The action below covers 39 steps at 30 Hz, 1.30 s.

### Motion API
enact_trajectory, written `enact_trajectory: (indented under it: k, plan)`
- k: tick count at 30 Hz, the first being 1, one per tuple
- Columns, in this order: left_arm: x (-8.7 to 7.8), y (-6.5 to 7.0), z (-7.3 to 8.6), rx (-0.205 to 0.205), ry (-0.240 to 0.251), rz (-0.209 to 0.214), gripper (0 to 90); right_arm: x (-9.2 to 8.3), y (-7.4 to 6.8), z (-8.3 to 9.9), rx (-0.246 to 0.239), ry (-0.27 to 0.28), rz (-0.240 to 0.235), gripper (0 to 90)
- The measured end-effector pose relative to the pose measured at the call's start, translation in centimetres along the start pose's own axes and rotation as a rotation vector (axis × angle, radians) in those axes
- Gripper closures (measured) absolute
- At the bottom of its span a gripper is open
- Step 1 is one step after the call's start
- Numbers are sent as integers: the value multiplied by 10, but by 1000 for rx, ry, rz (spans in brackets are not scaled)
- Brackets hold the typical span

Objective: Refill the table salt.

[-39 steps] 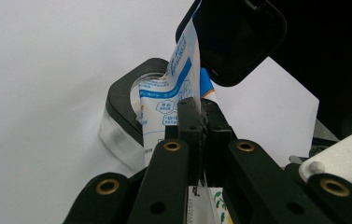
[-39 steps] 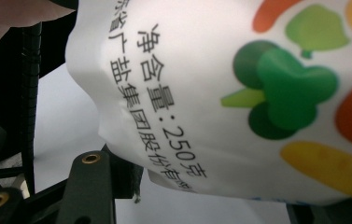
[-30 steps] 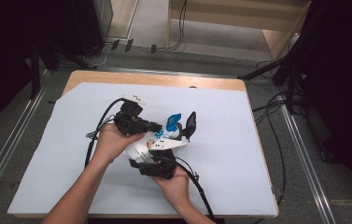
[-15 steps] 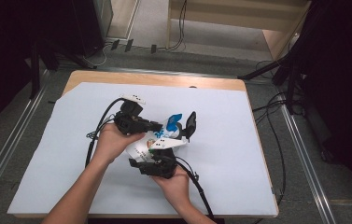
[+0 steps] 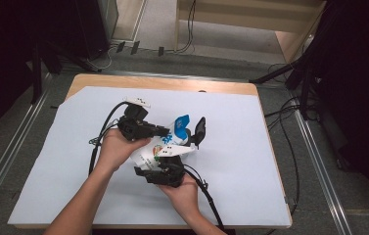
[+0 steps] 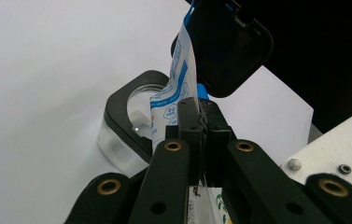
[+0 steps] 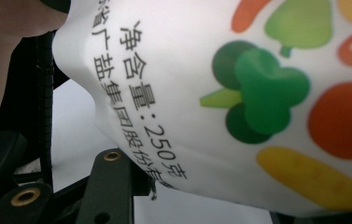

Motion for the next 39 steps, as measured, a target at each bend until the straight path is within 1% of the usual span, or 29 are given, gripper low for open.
enact_trajectory:
  k: [2,4,6,10,12,13,14,16,19,21,24,28,33,35,39]
  plan:
    - [0,-1,0,1,-3,-4,900,0,0,1,8,-2,-1,583]
    - [-1,-1,0,-9,0,-6,900,0,0,1,15,-4,-4,588]
    - [-1,-1,-1,-17,5,2,900,0,0,0,20,-1,-8,590]
    - [-1,-1,-1,-7,12,9,893,-1,0,0,20,-2,-11,594]
    - [-3,-1,-1,-17,15,9,882,-1,-1,-1,23,0,-16,595]
    - [-3,-1,-1,-22,20,20,876,0,-1,-1,25,0,-21,595]
    - [-4,-1,-1,-25,20,19,866,0,-1,-1,31,0,-25,596]
    - [-5,-2,-1,-24,24,21,863,0,-1,0,39,0,-33,596]
    - [-7,-2,1,-24,15,25,863,1,-2,-1,43,1,-41,596]
    - [-8,-2,1,-30,14,21,862,1,-3,0,42,-1,-44,597]
    - [-8,-3,3,-28,11,18,866,2,-4,0,39,-5,-49,597]
    - [-7,-5,3,-22,8,-4,899,3,-4,0,33,-8,-49,596]
    - [-8,-3,2,-14,12,-16,900,3,-5,0,17,-10,-48,589]
    - [-8,-3,1,-17,15,-19,900,4,-5,0,13,-13,-49,570]
    - [-6,-2,1,-13,-16,-24,900,3,-5,0,15,-17,-42,588]
Point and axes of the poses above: each handheld gripper's, and its own axes: x roughly forward along the jaws, z roughly out of its underside, y roughly to its right, the point moved 8 cm from there along x, roughly forward along the jaws, and after that the axes turned 12 degrees about y, right-handed, at the moved point
